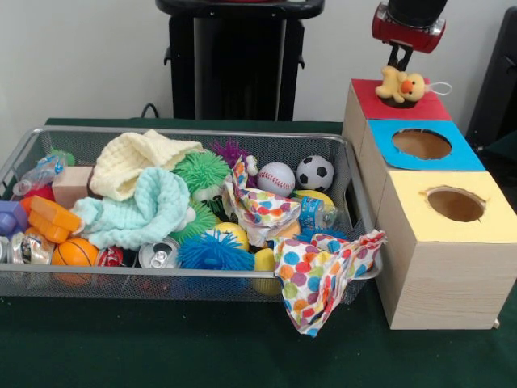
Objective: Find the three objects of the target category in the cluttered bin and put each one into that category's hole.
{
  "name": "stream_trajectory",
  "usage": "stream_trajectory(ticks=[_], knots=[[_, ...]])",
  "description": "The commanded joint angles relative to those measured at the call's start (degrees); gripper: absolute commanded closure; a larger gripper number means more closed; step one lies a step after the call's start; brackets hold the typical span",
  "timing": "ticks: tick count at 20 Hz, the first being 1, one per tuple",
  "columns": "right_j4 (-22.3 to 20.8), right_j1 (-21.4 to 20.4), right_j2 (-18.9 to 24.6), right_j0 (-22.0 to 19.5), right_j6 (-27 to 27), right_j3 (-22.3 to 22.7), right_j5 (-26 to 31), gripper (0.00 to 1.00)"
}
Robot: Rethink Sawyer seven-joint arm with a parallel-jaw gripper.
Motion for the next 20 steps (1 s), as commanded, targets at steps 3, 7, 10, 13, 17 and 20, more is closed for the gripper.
stream_trajectory(ticks=[3,7,10,13,17,20], knots=[[0.4,-0.3,-0.5,-1.5,13.7,-13.6,2.1,1.00],[0.4,-0.1,-0.7,-1.6,13.7,-14.3,2.6,1.00],[0.7,0.1,-0.6,-1.7,13.4,-14.3,1.2,1.00],[0.7,0.6,-0.6,-1.5,13.5,-14.5,-1.0,1.00],[0.0,2.3,-2.2,-0.2,14.7,-15.3,-3.8,1.00],[-0.7,3.2,-3.6,0.6,15.2,-16.1,-3.6,1.00]])
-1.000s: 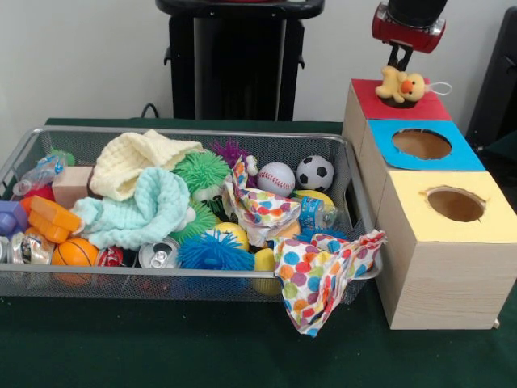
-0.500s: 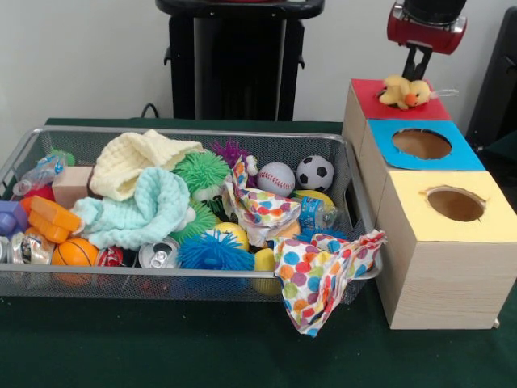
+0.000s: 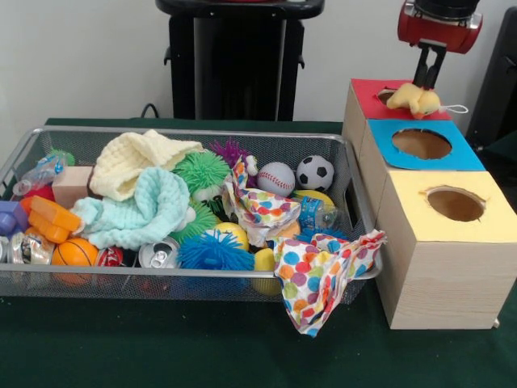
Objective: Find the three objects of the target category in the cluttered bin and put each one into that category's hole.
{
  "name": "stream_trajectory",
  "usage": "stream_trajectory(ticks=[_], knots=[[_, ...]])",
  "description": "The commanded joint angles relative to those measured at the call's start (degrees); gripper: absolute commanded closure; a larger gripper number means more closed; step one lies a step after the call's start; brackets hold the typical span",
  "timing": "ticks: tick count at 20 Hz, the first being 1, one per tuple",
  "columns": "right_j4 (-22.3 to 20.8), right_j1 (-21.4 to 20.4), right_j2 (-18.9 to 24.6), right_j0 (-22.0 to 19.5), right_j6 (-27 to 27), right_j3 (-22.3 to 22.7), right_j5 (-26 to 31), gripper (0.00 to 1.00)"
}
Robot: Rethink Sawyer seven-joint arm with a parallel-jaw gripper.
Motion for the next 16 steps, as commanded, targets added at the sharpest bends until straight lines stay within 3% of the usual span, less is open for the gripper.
stream_trajectory(ticks=[1,11,16], knots=[[-0.4,3.6,-1.3,0.5,15.0,-5.3,-4.6,1.00],[-0.1,3.2,-1.3,-0.1,13.2,-4.4,-4.8,1.00],[-1.5,4.3,-4.2,1.3,14.3,-5.8,-4.1,1.00]])
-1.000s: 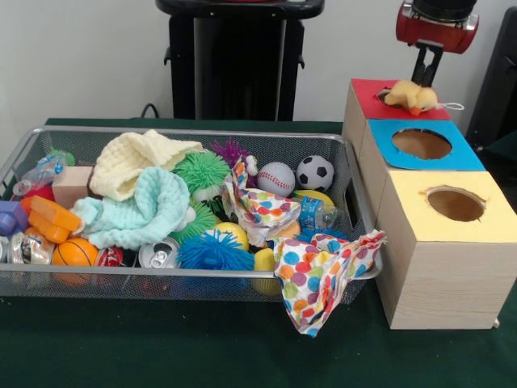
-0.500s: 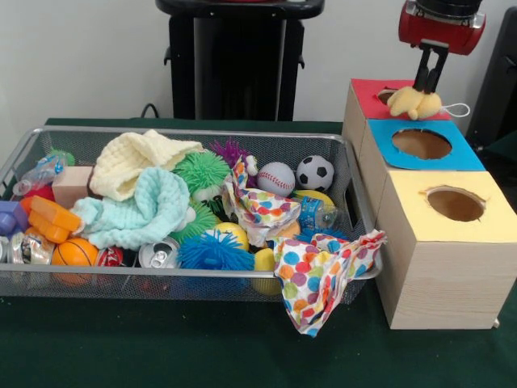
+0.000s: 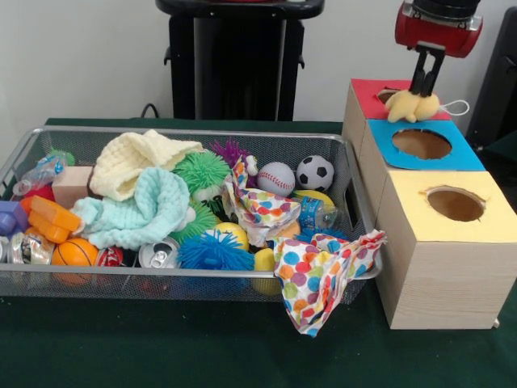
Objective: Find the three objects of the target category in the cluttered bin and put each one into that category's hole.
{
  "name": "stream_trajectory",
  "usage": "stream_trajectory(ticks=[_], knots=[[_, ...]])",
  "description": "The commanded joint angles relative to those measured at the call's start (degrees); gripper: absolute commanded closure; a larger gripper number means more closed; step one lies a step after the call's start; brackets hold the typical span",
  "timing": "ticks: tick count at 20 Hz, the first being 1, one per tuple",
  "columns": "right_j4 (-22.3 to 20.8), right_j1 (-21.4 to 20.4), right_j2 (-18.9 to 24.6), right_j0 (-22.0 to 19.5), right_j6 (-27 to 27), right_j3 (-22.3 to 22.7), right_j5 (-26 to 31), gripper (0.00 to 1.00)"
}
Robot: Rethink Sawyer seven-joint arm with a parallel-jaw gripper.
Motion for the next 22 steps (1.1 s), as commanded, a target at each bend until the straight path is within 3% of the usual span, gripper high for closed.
stream_trajectory(ticks=[1,10,14,22], knots=[[-1.9,3.4,-2.5,0.7,14.2,-4.1,-2.0,1.00],[-1.9,4.5,-3.5,-0.1,12.4,-5.9,1.5,1.00],[-1.3,5.2,-3.0,0.0,12.3,-4.9,-1.3,1.00],[-0.2,5.1,-1.2,-0.6,11.5,-4.3,-1.8,1.00]])
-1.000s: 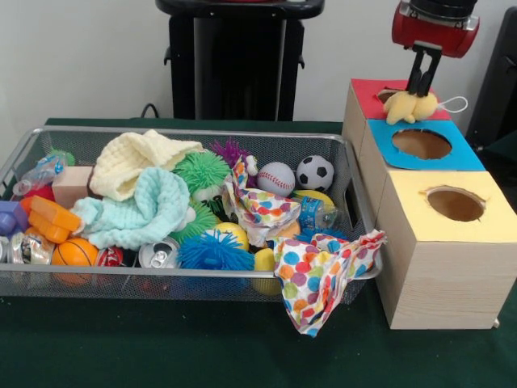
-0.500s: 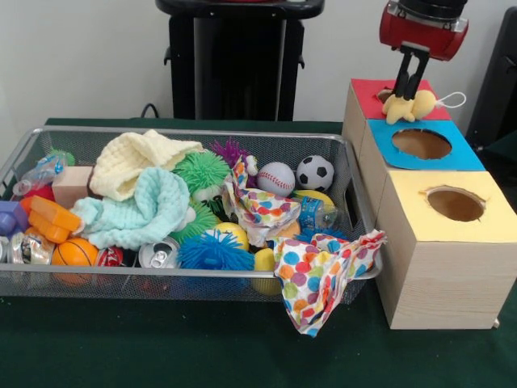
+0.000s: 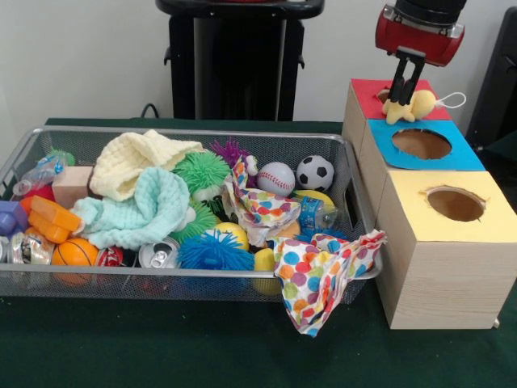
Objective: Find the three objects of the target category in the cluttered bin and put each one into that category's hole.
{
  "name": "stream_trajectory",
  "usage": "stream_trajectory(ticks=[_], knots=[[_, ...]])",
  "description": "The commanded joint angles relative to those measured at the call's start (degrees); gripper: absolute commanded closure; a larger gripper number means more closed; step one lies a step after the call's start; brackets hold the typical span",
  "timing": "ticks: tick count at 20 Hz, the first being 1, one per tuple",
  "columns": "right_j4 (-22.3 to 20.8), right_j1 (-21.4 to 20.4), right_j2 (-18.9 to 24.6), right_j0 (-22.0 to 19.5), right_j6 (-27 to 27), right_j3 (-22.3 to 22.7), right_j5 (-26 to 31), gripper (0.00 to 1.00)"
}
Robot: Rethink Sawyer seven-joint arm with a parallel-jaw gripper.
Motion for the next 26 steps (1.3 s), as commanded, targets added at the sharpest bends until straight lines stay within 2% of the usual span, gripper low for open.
stream_trajectory(ticks=[1,7,26], knots=[[-0.3,1.9,3.4,-1.4,11.2,-0.9,-1.6,1.00],[-0.2,0.9,4.2,-1.9,10.2,0.5,-1.8,1.00],[-1.0,-0.7,5.3,-5.7,6.8,-0.4,1.1,1.00]])
